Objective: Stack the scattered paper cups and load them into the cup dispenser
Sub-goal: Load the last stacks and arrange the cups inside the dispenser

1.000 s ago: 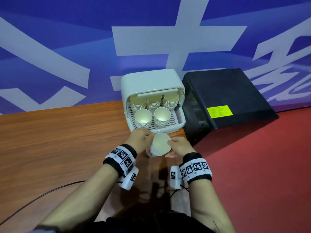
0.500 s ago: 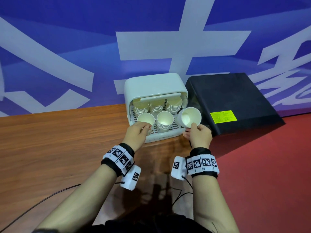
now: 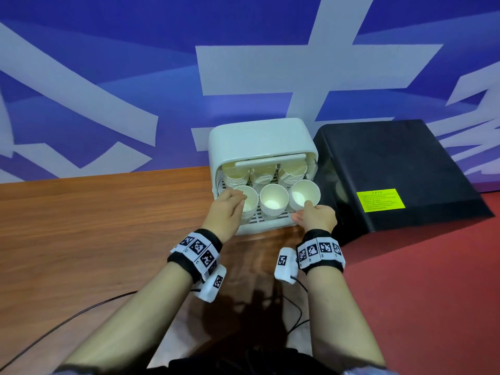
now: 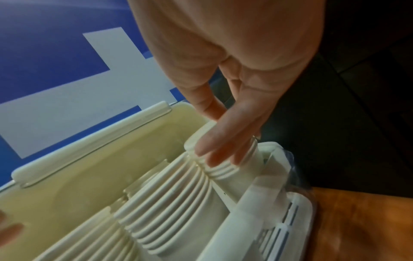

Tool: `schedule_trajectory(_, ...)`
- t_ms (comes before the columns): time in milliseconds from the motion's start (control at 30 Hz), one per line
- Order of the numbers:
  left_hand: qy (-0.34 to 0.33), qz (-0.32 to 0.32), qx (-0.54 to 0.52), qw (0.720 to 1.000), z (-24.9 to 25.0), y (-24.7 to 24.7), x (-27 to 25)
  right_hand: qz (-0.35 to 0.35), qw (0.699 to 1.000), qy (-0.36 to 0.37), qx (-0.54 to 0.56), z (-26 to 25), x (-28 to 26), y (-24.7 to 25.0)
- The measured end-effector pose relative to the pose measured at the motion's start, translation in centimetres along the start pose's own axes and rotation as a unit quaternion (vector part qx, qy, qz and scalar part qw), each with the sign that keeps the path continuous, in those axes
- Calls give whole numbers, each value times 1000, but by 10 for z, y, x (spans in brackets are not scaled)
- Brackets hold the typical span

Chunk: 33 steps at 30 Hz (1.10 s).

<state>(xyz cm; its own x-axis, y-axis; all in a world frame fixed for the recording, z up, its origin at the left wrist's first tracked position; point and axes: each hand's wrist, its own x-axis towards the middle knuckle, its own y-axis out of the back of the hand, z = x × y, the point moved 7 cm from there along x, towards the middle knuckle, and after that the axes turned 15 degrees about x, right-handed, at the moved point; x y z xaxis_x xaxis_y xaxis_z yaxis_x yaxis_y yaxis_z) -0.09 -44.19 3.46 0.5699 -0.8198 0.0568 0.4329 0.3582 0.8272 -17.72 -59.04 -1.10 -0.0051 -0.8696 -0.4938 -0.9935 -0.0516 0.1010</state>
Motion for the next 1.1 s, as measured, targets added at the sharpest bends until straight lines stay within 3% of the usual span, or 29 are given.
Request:
schedule_trajectory(200, 24, -41, 29, 998, -11, -11, 12, -10, 999, 26, -42, -2, 18, -8)
schedule_trajectory(367, 9, -16, 74, 997, -12, -7, 20, -8, 982, 142, -126, -27, 8, -19)
schedule_trajectory(467, -1, -22, 127, 992, -11, -9, 28, -85, 951, 237, -177, -41, -12, -48)
schedule_trajectory(567, 2, -40, 182, 983, -13, -16, 37, -174, 894, 331, -247, -39, -27, -88)
schedule_trajectory(633, 12, -51, 188, 981, -15, -18, 43, -193, 856, 373, -301, -39, -31, -107)
schedule_trajectory(767, 33, -71, 156, 985, -18, -23, 55, -153, 804, 370, -439, -33, -27, -126)
schedule_trajectory(867, 36, -88, 123, 988, -18, -27, 60, -144, 783, 358, -487, -28, -22, -135)
schedule_trajectory(1100, 63, -107, 139, 983, -22, -31, 64, -135, 812, 325, -467, -24, -9, -140)
